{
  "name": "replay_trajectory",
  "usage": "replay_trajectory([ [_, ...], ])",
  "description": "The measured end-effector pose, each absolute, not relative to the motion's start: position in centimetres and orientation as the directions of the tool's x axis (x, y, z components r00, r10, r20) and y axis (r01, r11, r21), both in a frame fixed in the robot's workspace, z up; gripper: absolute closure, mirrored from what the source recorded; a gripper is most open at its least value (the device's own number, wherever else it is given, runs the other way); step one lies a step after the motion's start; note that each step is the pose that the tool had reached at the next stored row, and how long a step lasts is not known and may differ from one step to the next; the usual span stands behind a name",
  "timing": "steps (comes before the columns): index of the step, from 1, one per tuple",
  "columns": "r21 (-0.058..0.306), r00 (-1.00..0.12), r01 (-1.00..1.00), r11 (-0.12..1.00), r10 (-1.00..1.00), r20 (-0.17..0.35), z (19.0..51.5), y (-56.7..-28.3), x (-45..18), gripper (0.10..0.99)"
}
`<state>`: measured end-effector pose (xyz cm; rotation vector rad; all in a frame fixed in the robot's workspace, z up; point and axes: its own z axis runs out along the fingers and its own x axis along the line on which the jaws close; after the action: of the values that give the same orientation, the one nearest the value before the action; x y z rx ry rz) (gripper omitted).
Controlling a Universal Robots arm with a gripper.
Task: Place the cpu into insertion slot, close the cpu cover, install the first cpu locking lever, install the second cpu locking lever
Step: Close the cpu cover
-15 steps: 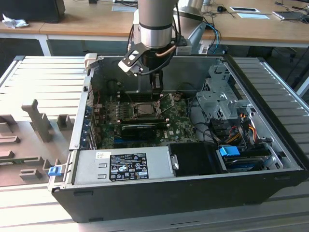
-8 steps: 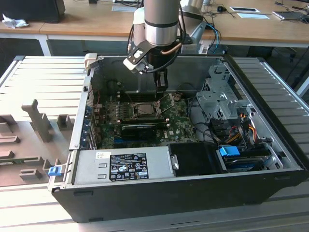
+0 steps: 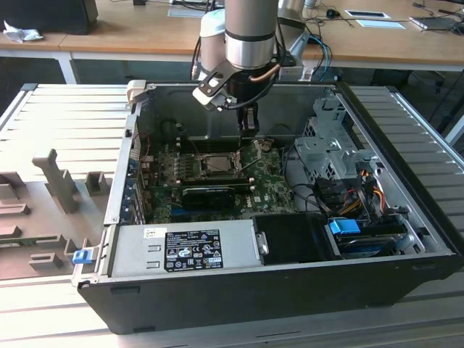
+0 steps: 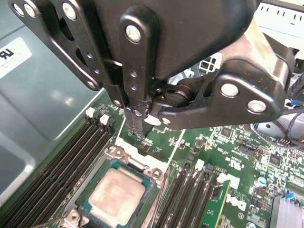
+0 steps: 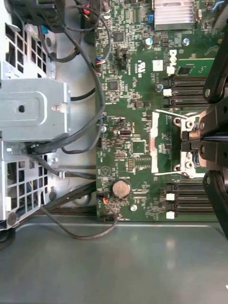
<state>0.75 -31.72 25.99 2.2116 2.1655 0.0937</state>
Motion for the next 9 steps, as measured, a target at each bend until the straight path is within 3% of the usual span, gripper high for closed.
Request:
replay_trajectory([
  [9,0.074,0.021,0.997,-0.021,1.0,0.012,26.0,-31.7,2.7,0.98],
])
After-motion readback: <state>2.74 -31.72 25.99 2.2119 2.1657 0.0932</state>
